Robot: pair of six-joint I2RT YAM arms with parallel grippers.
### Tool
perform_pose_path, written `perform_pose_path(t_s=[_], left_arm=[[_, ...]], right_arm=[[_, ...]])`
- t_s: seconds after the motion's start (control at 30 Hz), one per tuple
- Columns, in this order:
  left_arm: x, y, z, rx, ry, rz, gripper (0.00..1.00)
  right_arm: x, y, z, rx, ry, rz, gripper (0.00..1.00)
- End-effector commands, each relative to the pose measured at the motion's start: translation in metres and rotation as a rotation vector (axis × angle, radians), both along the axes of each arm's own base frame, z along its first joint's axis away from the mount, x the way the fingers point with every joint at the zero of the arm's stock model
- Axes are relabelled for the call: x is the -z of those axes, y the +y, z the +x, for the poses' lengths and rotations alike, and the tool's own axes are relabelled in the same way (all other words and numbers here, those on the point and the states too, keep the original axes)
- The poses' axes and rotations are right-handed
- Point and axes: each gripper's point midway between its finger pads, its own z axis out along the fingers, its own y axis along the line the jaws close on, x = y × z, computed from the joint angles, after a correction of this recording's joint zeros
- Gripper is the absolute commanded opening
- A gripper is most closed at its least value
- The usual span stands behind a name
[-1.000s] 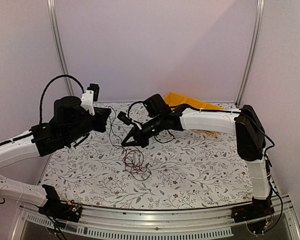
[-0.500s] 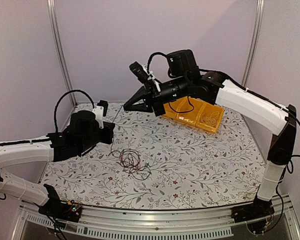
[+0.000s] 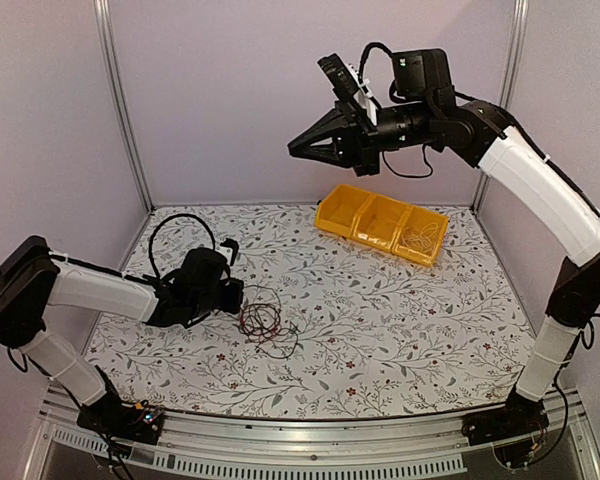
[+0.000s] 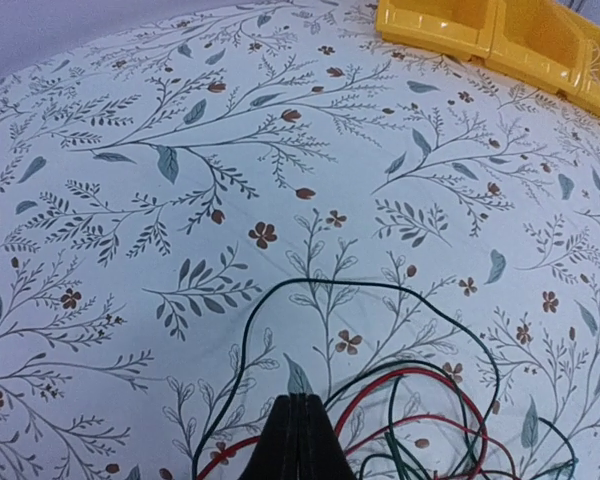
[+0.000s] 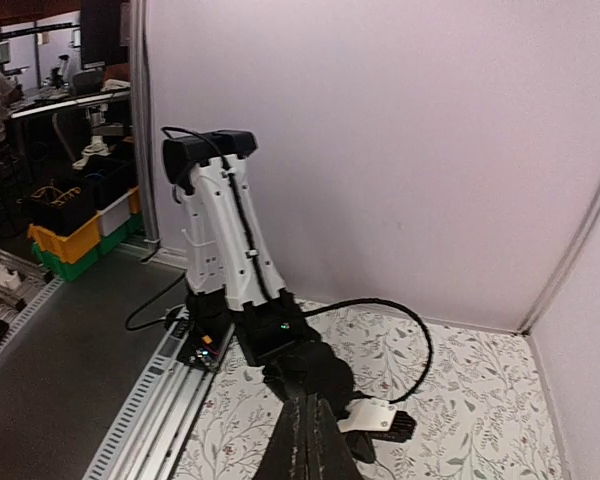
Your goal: Untangle the cables
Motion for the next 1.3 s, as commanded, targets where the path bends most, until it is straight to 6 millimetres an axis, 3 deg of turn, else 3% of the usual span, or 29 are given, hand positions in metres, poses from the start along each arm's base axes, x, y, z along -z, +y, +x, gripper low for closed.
perform_pose_path(t_s=[0.0, 0.1, 0.17, 0.23, 0.3, 0.33, 0.37, 0.47, 0.53, 0.63, 0.77, 0.97, 1.07, 1.13, 1.2, 1.27], left_arm=[[-0.017, -0.013, 0.009, 0.021, -0.048, -0.087, 0.0], [-0.025, -0.01, 0.009, 0.008, -0.06, -0.098, 0.0], [-0.03, -0.005, 0.006, -0.008, -0.052, -0.1, 0.02], [-0.042, 0.001, 0.001, -0.029, -0.048, -0.122, 0.15], [-0.046, 0.009, -0.007, -0.057, -0.022, -0.14, 0.33], [-0.046, 0.013, -0.011, -0.078, -0.002, -0.157, 0.44], [-0.043, 0.017, -0.016, -0.101, 0.025, -0.173, 0.49], [-0.033, 0.017, -0.031, -0.101, 0.104, -0.237, 0.52], [-0.029, 0.005, -0.043, -0.041, 0.138, -0.309, 0.53], [-0.022, 0.007, -0.05, -0.063, 0.157, -0.368, 0.55], [-0.007, 0.012, -0.052, -0.101, 0.185, -0.365, 0.56], [0.014, 0.001, -0.049, -0.089, 0.24, -0.353, 0.57], [0.027, 0.0, -0.046, -0.116, 0.268, -0.334, 0.55], [0.033, -0.001, -0.045, -0.125, 0.275, -0.334, 0.54], [0.038, 0.0, -0.044, -0.136, 0.278, -0.329, 0.53], [0.041, -0.001, -0.041, -0.143, 0.277, -0.326, 0.52]], right_arm=[[0.069, -0.002, 0.048, 0.189, -0.008, -0.122, 0.21], [0.135, -0.005, 0.073, 0.274, 0.042, -0.21, 0.44], [0.175, -0.005, 0.089, 0.327, 0.101, -0.291, 0.47], [0.231, -0.001, 0.105, 0.376, 0.199, -0.413, 0.49], [0.278, 0.002, 0.109, 0.378, 0.292, -0.498, 0.53], [0.294, 0.003, 0.108, 0.374, 0.335, -0.524, 0.55], [0.311, 0.005, 0.107, 0.365, 0.372, -0.552, 0.58], [0.348, 0.011, 0.111, 0.353, 0.452, -0.623, 0.62], [0.371, 0.018, 0.12, 0.365, 0.486, -0.664, 0.63], [0.395, 0.028, 0.126, 0.351, 0.537, -0.689, 0.63], [0.41, 0.043, 0.12, 0.285, 0.585, -0.688, 0.64], [0.423, 0.063, 0.108, 0.228, 0.609, -0.684, 0.6], [0.422, 0.069, 0.105, 0.187, 0.644, -0.676, 0.41], [0.414, 0.07, 0.104, 0.171, 0.638, -0.662, 0.22], [0.398, 0.071, 0.103, 0.154, 0.616, -0.637, 0.05], [0.37, 0.072, 0.103, 0.143, 0.564, -0.594, 0.0]])
